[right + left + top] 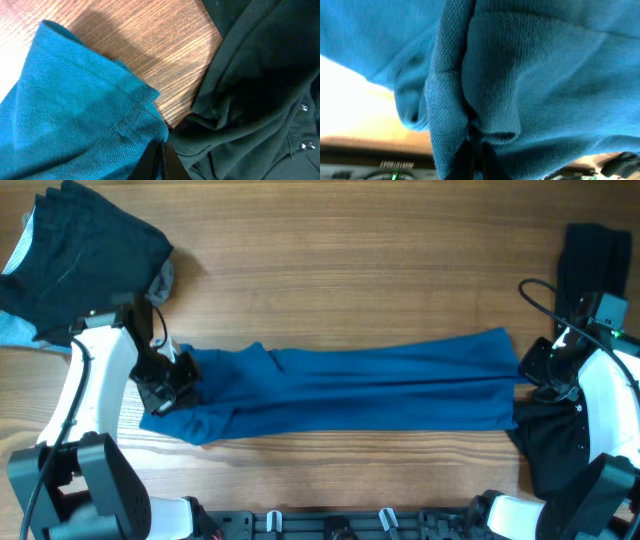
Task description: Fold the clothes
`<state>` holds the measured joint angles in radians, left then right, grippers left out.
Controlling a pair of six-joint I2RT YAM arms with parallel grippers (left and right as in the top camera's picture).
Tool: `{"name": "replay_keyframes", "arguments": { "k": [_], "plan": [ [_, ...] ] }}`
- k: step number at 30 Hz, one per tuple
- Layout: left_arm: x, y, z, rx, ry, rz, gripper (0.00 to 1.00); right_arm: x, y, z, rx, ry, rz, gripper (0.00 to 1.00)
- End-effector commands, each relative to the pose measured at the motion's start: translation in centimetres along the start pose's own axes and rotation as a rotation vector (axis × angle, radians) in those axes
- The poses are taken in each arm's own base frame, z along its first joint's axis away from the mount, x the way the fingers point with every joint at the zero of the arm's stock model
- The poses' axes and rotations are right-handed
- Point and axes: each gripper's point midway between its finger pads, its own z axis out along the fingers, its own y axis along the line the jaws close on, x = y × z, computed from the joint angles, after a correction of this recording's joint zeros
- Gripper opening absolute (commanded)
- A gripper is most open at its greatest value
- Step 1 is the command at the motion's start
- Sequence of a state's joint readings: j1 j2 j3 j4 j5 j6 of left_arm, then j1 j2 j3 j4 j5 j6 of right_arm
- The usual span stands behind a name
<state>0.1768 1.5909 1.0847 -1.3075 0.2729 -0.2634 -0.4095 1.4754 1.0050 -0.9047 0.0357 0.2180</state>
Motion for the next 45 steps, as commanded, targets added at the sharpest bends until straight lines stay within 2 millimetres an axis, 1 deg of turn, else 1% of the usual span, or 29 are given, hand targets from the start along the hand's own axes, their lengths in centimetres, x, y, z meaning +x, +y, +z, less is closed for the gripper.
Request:
{"name": "replay_keyframes", "arguments": {
  "k": [1,4,5,6,7,8,9,10,12,15,17,20,22,25,26,27,29,31,33,34,35,36,37,39,40,41,42,44,45],
  "plan": [
    [1.1,1.5,0.5,-0.068,0.042,-0.026,0.04,-0.3,-1.0,-0.3,0.047,-0.018,0.003,0.04],
    [1.8,1.7,0.5,-0.076,0.067,-0.039,0.04,-0.1,-1.1,-0.3,0.049,-0.009,0.002,0.06],
    [1.9,1.8,0.4,-0.078,0.073,-0.041,0.07,0.0,-1.1,-0.3,0.050,-0.004,0.002,0.14],
    [2.0,1.8,0.4,-0.079,0.075,-0.042,0.20,0.1,-1.1,-0.3,0.050,0.000,0.002,0.23],
    [2.0,1.8,0.4,-0.079,0.075,-0.041,0.33,0.2,-1.1,-0.3,0.050,0.003,0.002,0.27],
    [2.0,1.8,0.4,-0.079,0.075,-0.041,0.37,0.2,-1.1,-0.3,0.046,0.004,0.001,0.33],
    [1.9,1.8,0.4,-0.078,0.072,-0.040,0.43,0.2,-0.9,-0.3,0.034,0.003,-0.002,0.42],
    [1.9,1.8,0.4,-0.078,0.072,-0.040,0.45,0.1,-0.7,-0.3,0.023,-0.001,-0.002,0.49],
    [1.4,1.5,0.3,-0.067,0.051,-0.036,0.45,-0.1,0.6,-0.3,-0.050,-0.006,-0.061,0.53],
    [-0.6,-0.8,0.0,0.044,-0.019,-0.028,0.45,-0.6,3.0,-0.6,-0.185,-0.032,-0.177,0.61],
    [-2.1,-2.2,-0.2,0.115,-0.074,-0.003,0.45,-0.6,3.8,-0.3,-0.231,-0.029,-0.244,0.63],
    [-3.5,-2.7,-0.4,0.136,-0.134,0.018,0.45,0.0,3.8,1.2,-0.226,0.024,-0.274,0.62],
    [-3.9,-2.9,-0.5,0.142,-0.151,0.024,0.46,0.3,3.8,2.9,-0.226,0.066,-0.310,0.61],
    [-4.2,-3.0,-0.5,0.146,-0.164,0.029,0.49,0.8,3.7,5.4,-0.222,0.129,-0.334,0.64],
    [-4.2,-3.0,-0.5,0.145,-0.164,0.029,0.50,1.2,3.5,6.4,-0.212,0.160,-0.341,0.73],
    [-4.3,-2.9,-0.5,0.140,-0.165,0.028,0.50,1.6,3.4,7.2,-0.206,0.185,-0.346,0.79],
    [-4.2,-2.7,-0.5,0.130,-0.166,0.029,0.50,2.4,3.5,8.6,-0.218,0.236,-0.343,0.80],
    [-4.3,-2.8,-0.5,0.131,-0.167,0.030,0.50,3.9,5.2,9.3,-0.331,0.300,-0.331,0.81],
    [-4.3,-2.8,-0.5,0.132,-0.170,0.030,0.50,5.0,7.4,8.9,-0.486,0.335,-0.353,0.80],
    [-4.4,-2.8,-0.5,0.133,-0.172,0.031,0.51,5.3,8.4,8.6,-0.552,0.342,-0.357,0.78],
    [-4.4,-2.8,-0.5,0.133,-0.173,0.031,0.51,5.4,8.8,8.4,-0.571,0.341,-0.364,0.74],
    [-4.4,-2.8,-0.5,0.133,-0.173,0.031,0.50,5.5,9.0,8.4,-0.576,0.338,-0.386,0.60],
    [-4.4,-2.8,-0.5,0.133,-0.172,0.031,0.51,5.5,8.9,8.5,-0.557,0.339,-0.394,0.37],
    [-4.4,-2.8,-0.5,0.133,-0.172,0.031,0.50,5.4,8.3,8.9,-0.516,0.341,-0.386,0.16],
    [-4.4,-2.8,-0.5,0.133,-0.172,0.031,0.51,5.1,7.7,9.2,-0.462,0.345,-0.352,0.08],
    [-4.4,-2.8,-0.5,0.133,-0.172,0.031,0.50,4.6,7.0,9.4,-0.404,0.345,-0.321,0.04],
    [-4.4,-2.8,-0.5,0.133,-0.172,0.031,0.51,3.9,6.2,9.5,-0.341,0.338,-0.289,0.04],
    [-4.4,-2.8,-0.5,0.133,-0.171,0.031,0.51,1.6,5.5,8.5,-0.268,0.300,-0.272,0.04],
    [-4.4,-2.8,-0.5,0.133,-0.171,0.031,0.50,0.3,5.4,7.6,-0.246,0.279,-0.272,0.04]
  ]
}}
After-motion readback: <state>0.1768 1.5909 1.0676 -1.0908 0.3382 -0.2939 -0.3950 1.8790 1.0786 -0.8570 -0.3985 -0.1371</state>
